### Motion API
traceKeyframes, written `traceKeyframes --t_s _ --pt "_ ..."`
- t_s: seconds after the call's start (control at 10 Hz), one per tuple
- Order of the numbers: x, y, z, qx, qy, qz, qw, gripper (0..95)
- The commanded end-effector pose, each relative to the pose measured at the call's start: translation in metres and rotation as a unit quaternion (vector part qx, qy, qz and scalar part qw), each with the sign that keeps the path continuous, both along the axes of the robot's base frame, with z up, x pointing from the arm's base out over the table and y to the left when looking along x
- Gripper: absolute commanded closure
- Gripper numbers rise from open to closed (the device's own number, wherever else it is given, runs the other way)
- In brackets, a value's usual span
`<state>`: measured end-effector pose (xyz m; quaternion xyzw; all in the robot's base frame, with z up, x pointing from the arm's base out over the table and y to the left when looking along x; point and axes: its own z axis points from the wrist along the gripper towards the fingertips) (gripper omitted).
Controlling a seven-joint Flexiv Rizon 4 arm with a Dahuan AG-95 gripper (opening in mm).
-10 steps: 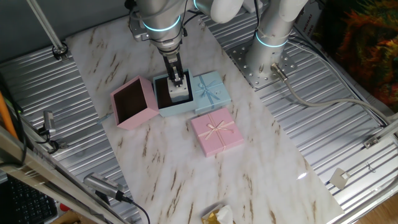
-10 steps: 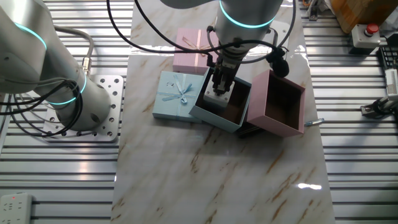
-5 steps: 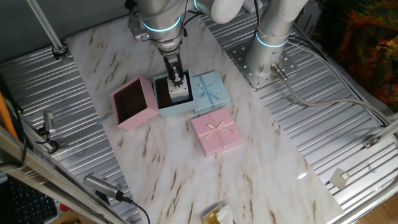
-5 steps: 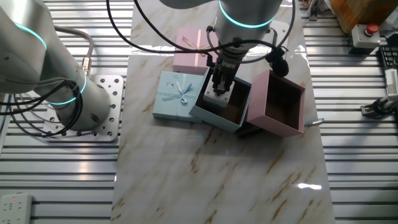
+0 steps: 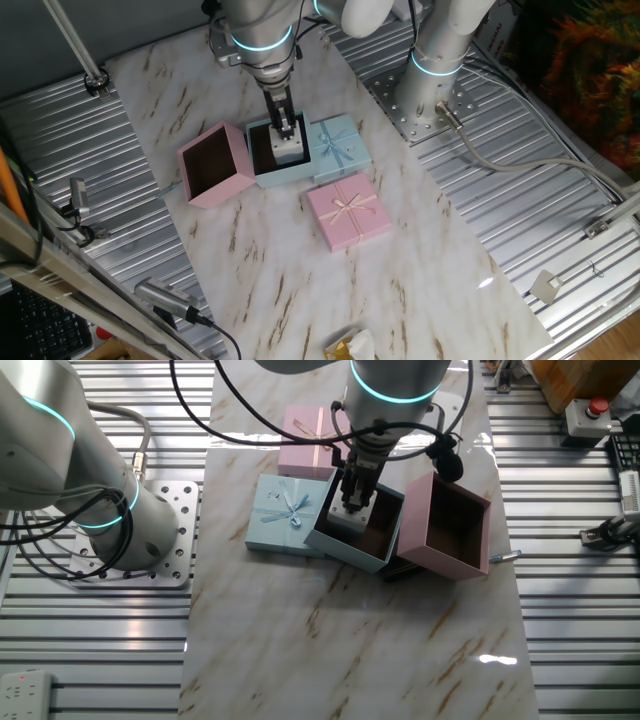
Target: Move an object from one box to another
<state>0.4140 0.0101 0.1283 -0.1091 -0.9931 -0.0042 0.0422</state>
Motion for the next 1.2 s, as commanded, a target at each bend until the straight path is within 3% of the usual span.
traceKeyframes --t_s 0.1,0.2,0.3,1.2 --pt "0.0000 0.0000 -0.0004 0.000 -0.001 0.002 1.0000 95.0" --pt "-0.0001 0.0000 -0.0004 0.000 -0.001 0.003 1.0000 95.0" --pt "-0.0001 0.0000 -0.0005 0.000 -0.002 0.004 1.0000 76.0" --pt "-0.0002 0.0001 -0.0005 0.000 -0.002 0.007 1.0000 76.0"
